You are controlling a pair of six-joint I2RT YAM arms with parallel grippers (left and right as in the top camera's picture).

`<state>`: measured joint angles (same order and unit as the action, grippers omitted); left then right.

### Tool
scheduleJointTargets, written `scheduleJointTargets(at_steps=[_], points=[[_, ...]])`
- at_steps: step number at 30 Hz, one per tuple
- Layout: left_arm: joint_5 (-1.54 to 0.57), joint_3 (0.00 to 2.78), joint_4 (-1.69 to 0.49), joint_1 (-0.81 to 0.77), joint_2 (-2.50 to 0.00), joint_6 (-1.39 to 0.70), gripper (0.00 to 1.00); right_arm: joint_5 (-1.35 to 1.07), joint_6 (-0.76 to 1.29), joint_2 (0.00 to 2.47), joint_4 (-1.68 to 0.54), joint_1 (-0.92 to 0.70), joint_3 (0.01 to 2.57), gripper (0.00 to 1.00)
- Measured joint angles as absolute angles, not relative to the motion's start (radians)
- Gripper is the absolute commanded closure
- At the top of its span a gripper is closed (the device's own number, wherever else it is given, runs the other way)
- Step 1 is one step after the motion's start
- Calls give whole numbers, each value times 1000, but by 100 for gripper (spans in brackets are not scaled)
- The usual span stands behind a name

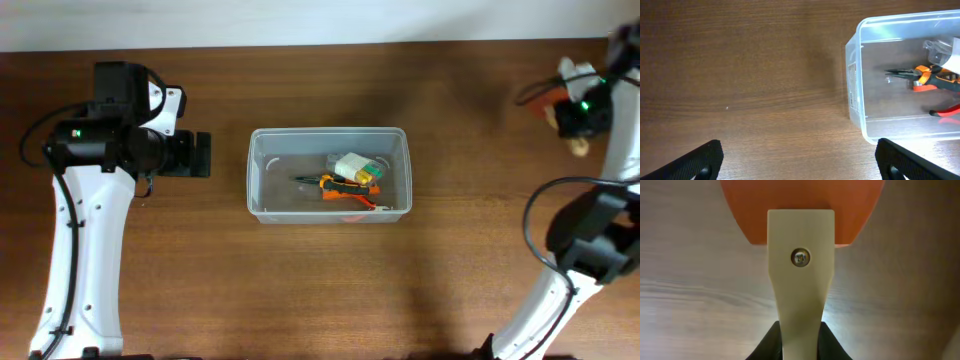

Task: Pack container
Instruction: 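Lift the scraper and carry it left over the container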

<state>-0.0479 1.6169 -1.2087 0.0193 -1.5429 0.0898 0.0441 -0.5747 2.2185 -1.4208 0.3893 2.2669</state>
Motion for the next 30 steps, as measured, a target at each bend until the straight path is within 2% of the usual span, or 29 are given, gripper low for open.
scheduleJointTargets(at_steps=[9, 16, 30], points=[[-48, 1617, -1209, 19, -1543, 90, 1, 44, -575, 2218, -1493, 112, 2473, 83], [-48, 1617, -1209, 19, -1543, 90, 1, 40, -575, 2218, -1569, -91, 2495, 83], [-48, 1617, -1209, 19, -1543, 90, 1, 38, -576, 2196, -1641, -311, 2495, 82]])
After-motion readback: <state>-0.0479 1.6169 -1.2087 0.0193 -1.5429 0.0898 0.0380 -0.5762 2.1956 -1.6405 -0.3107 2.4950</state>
